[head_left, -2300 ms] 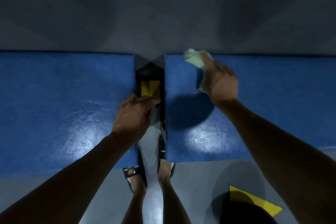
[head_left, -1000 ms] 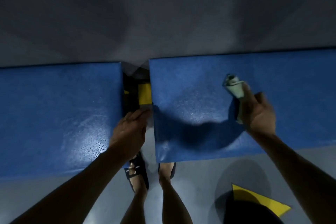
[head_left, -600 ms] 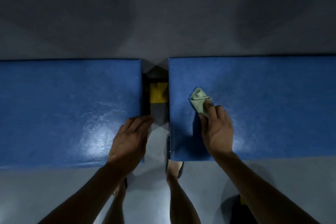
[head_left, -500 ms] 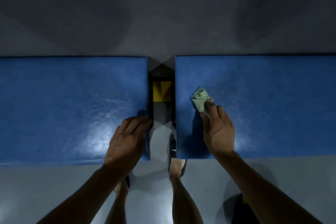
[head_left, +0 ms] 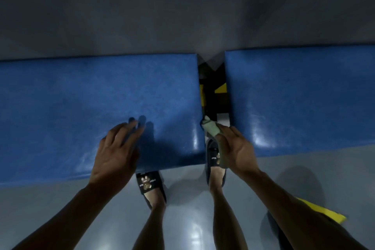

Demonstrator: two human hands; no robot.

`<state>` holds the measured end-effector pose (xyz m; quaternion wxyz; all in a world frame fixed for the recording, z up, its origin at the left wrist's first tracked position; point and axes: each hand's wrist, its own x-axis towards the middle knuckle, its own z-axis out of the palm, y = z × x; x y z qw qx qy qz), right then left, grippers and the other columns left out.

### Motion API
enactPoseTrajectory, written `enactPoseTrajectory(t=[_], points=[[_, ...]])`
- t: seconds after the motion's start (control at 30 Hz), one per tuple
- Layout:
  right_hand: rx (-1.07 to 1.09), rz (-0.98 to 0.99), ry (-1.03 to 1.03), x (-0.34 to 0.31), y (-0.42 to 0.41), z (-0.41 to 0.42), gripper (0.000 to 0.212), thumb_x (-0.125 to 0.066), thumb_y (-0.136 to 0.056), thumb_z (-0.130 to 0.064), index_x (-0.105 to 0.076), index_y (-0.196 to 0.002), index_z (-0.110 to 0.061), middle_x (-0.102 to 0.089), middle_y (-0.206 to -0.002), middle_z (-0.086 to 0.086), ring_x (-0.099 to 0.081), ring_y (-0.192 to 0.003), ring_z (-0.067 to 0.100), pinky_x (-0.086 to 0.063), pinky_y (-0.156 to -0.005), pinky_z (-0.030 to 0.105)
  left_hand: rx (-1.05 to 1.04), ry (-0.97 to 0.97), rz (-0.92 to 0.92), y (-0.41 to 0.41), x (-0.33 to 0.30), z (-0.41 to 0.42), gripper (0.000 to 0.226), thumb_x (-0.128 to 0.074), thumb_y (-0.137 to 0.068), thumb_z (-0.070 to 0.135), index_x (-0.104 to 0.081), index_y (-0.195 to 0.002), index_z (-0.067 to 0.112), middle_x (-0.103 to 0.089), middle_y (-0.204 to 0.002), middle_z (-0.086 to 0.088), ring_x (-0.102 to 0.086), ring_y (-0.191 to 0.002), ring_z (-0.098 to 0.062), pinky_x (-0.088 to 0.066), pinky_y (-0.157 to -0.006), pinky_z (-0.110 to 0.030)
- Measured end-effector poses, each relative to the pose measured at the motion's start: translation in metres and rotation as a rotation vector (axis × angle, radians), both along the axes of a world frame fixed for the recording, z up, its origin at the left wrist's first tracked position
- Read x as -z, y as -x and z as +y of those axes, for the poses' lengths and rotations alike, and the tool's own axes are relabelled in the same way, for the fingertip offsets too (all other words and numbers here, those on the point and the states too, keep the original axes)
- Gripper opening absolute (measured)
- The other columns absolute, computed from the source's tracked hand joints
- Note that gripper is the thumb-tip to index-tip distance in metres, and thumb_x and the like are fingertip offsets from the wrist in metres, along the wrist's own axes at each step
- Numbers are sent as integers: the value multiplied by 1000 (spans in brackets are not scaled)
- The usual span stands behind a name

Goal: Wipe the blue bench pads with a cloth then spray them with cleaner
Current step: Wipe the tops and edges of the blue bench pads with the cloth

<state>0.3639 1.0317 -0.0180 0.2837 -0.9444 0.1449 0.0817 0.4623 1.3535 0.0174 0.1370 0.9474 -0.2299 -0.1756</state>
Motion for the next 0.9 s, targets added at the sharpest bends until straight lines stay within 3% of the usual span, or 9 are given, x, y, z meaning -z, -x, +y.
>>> enactPoseTrajectory(t=[0.13,0.23,0.37,0.5,0.57,0.63,0.77,0.83,0.9], points=[[225,77,-202,3,21,35,36,-40,-104,-31,-58,-133,-22,-62,-118,-7,-58,-107,8,-45,-94,21,45,-74,27,-7,1,24,60,-45,-90,35,-40,-148,23,-37,-155,-5,-32,-140,-31,-35,-107,-48],[408,154,-318,4,31,60,32,-41,-107,-27,-55,-135,-30,-63,-117,-11,-61,-104,6,-44,-84,10,78,-121,39,-8,3,34,66,-69,-86,29,-42,-147,23,-36,-156,-7,-31,-141,-34,-37,-106,-54],[528,82,-245,7,28,85,34,-37,-107,-31,-52,-137,-34,-64,-117,-11,-61,-107,14,-47,-91,31,122,-102,19,-4,10,46,77,-79,-77,25,-46,-146,21,-37,-156,-6,-37,-138,-36,-41,-101,-56],[639,-26,-81,6,21,125,47,-33,-102,-37,-45,-146,-24,-62,-122,3,-61,-103,20,-52,-89,38,104,-71,-15,-3,14,46,79,-82,-74,23,-48,-145,22,-38,-156,-4,-38,-137,-37,-42,-99,-55],[520,-89,-6,2,18,154,48,-45,-101,-21,-43,-148,-17,-62,-120,9,-61,-99,21,-55,-82,37,106,-62,-30,-2,16,45,79,-83,-73,22,-50,-144,21,-40,-155,-4,-40,-134,-38,-44,-97,-56],[226,-139,51,0,12,192,54,-52,-91,-7,-49,-145,-10,-64,-122,11,-65,-98,23,-57,-75,33,108,-56,-61,-2,17,45,78,-84,-72,22,-51,-143,20,-41,-155,-5,-43,-132,-39,-44,-95,-55],[-323,-141,117,5,-7,209,62,-44,-81,-21,-53,-142,-18,-67,-122,1,-69,-93,23,-58,-74,34,137,-65,-68,-5,16,45,78,-83,-72,20,-50,-143,19,-42,-154,-6,-43,-131,-38,-43,-98,-55],[-360,-160,167,6,-12,169,61,-42,-82,-20,-54,-142,-22,-67,-116,0,-68,-86,23,-57,-69,33,117,-83,-51,-7,14,44,79,-84,-71,23,-50,-143,22,-43,-153,-4,-43,-131,-36,-42,-99,-54],[-226,-133,241,6,-11,116,55,-44,-90,-20,-51,-144,-23,-65,-108,3,-64,-77,23,-56,-61,35,100,-86,-46,-8,12,41,80,-85,-71,26,-50,-143,24,-43,-153,-2,-42,-132,-34,-41,-100,-53]])
